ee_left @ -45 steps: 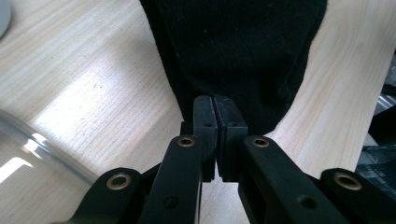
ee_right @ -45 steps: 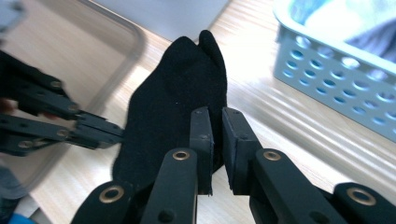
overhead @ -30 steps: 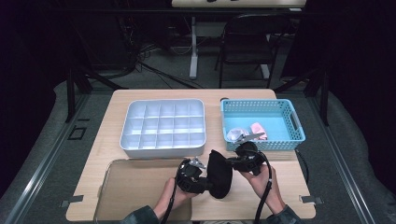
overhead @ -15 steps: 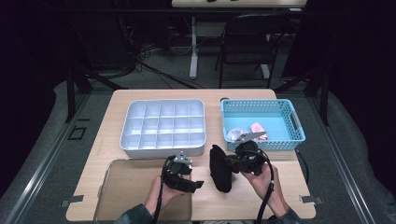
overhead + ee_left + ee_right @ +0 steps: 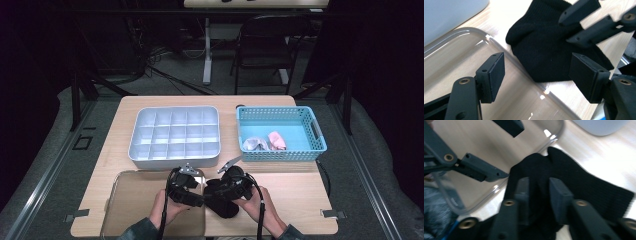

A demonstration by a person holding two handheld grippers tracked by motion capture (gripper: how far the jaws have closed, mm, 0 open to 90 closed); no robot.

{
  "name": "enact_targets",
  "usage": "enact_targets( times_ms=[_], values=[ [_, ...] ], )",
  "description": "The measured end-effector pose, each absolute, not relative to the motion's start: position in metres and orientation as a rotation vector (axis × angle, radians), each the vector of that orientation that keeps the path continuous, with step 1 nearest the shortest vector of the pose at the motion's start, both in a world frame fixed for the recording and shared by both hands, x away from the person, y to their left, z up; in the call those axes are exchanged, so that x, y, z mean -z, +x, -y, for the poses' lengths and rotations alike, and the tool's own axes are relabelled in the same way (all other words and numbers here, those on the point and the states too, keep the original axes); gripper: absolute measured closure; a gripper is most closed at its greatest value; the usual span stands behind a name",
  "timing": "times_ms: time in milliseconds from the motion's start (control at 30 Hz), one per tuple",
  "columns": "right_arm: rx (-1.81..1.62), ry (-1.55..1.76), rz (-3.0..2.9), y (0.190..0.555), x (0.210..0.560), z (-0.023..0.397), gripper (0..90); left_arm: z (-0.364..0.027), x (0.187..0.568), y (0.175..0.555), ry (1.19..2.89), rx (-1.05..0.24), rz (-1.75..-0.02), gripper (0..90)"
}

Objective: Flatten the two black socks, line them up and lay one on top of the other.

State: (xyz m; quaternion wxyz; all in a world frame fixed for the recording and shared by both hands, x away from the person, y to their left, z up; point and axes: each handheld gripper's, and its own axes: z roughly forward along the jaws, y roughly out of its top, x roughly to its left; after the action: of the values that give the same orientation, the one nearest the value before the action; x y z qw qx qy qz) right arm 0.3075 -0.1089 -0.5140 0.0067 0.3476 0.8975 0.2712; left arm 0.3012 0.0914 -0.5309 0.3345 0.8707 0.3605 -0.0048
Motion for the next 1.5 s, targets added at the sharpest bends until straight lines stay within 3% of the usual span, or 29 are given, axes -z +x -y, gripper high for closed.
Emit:
enact_targets(
  times_ms=[167, 367, 567, 1133, 1500],
  values=[
    [-0.943, 1.127, -2.791, 0.311, 0.504, 0.129, 47.7, -0.088, 0.532, 0.298, 2.306, 0.016, -0.914, 29.6],
    [-0.901, 1.294, -2.676, 0.324, 0.504, 0.166, 46.4, -0.081, 0.53, 0.293, 2.307, 0.012, -0.894, 30.9],
    [-0.781, 1.417, -2.659, 0.336, 0.524, 0.173, 45.5, -0.069, 0.535, 0.287, 2.332, 0.041, -0.859, 34.6],
    [-0.548, 1.503, -2.664, 0.35, 0.546, 0.177, 64.1, -0.046, 0.55, 0.29, 2.347, 0.023, -0.837, 54.1],
    [-0.546, 1.529, -2.626, 0.351, 0.545, 0.185, 82.7, -0.039, 0.558, 0.301, 2.331, 0.042, -0.818, 56.8]
  ],
)
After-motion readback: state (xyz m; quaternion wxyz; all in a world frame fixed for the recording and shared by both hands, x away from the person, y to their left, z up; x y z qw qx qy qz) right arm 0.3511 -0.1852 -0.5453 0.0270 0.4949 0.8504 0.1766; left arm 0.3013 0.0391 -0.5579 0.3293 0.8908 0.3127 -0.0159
